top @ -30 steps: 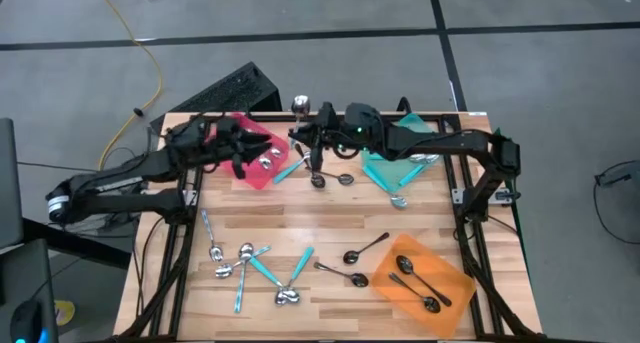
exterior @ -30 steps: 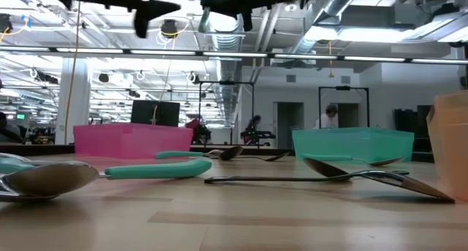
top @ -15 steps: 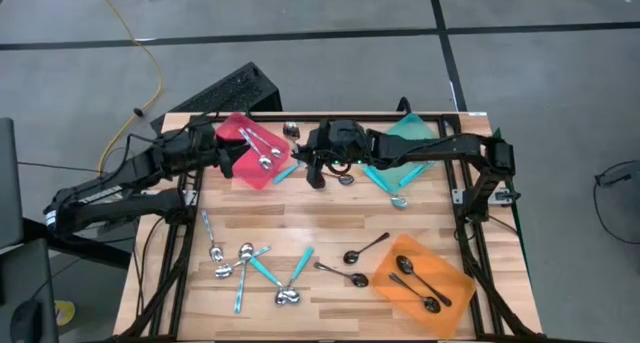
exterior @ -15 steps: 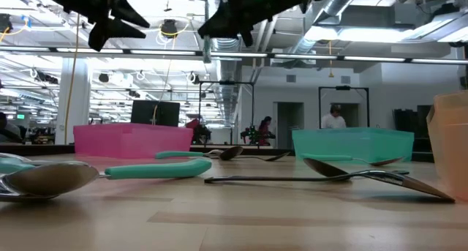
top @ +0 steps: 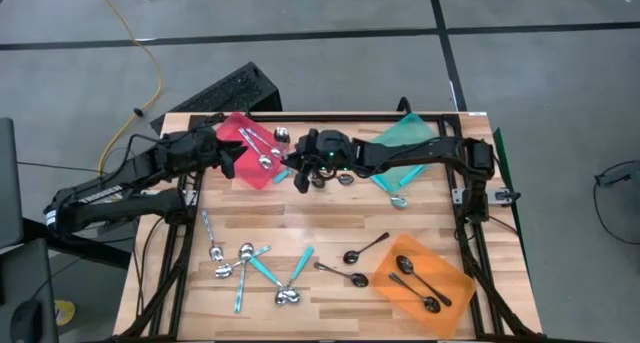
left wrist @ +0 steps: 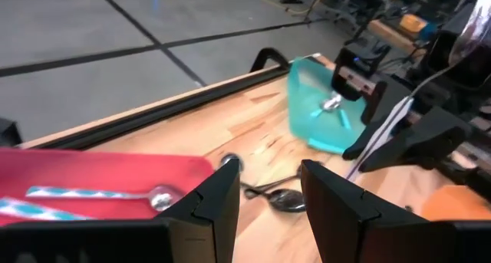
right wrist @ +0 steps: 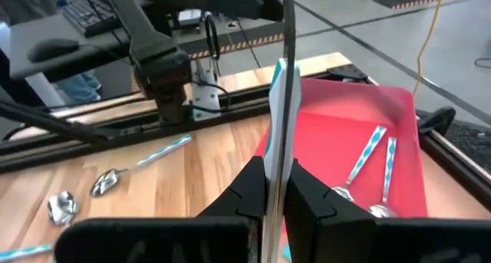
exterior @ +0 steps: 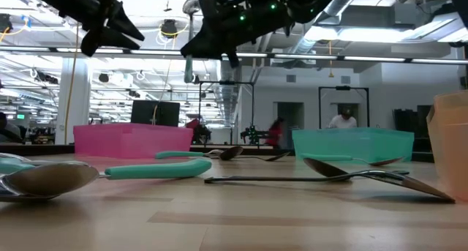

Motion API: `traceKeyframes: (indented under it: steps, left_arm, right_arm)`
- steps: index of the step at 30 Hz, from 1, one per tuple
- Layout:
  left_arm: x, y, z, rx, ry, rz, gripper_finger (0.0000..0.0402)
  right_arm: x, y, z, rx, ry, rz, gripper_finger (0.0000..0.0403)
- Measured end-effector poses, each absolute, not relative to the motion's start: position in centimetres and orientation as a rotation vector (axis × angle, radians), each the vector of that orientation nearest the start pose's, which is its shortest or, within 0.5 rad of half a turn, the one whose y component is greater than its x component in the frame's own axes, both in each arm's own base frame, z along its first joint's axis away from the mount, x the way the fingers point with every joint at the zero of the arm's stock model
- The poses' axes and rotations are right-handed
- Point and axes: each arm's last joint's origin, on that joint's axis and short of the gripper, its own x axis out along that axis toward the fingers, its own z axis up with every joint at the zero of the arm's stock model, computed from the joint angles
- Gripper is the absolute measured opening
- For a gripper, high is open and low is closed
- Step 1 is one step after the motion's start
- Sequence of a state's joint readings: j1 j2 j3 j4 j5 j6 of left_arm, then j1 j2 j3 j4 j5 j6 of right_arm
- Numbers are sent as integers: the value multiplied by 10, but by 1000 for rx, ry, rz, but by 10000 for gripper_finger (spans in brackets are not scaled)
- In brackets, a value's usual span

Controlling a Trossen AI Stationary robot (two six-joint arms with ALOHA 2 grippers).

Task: Sort silverware by color (type)
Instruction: Put the blue patterned spoon into the red bin

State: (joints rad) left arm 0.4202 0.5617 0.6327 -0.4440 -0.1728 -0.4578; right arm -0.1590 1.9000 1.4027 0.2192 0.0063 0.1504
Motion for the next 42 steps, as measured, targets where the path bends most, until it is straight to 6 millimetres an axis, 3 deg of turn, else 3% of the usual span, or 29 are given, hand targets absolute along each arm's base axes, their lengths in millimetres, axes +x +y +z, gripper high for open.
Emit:
traceKeyframes:
  steps: [5,10,14,24,26,31,42]
  left_arm:
    - [110,56,282,-487,276,711,122]
    - [103,49,293,-387,219,541,122]
    - [88,39,302,-313,134,434,122]
    - [42,23,314,-284,-110,542,122]
    - [38,22,315,-283,-132,549,122]
    - [36,21,312,-306,-126,563,122]
    - [36,21,308,-324,-85,581,122]
  right_arm:
    - [438,-79,266,173,251,-226,48]
    - [438,-94,277,168,218,-263,48]
    - [445,-107,285,149,180,-277,48]
    - [479,-127,309,94,178,-262,48]
    - [483,-133,303,112,261,-273,48]
    - [508,-136,298,119,279,-265,48]
    - [547,-142,263,150,384,-254,48]
